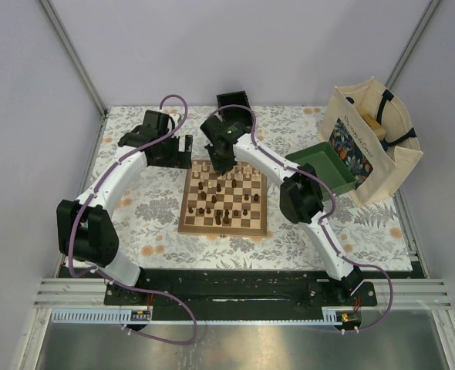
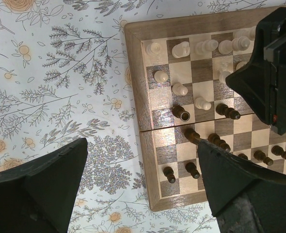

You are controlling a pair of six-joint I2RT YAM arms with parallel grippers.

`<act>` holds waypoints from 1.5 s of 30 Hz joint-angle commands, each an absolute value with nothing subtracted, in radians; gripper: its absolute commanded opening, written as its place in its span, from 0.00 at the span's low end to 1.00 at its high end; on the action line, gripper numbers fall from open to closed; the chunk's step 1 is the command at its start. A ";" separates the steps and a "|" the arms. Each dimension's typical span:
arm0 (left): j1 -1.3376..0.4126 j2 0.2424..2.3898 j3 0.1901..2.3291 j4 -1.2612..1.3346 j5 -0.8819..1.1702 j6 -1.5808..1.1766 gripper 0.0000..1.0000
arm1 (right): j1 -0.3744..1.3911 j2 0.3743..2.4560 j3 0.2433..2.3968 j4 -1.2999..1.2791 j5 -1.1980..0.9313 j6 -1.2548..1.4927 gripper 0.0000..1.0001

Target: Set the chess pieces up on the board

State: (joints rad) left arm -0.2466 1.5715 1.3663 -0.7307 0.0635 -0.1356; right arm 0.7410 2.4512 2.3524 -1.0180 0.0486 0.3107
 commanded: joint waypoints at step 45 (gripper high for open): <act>-0.241 1.549 1.382 -0.710 0.064 -0.140 0.99 | 0.724 2.332 2.384 -0.986 -0.043 0.293 0.39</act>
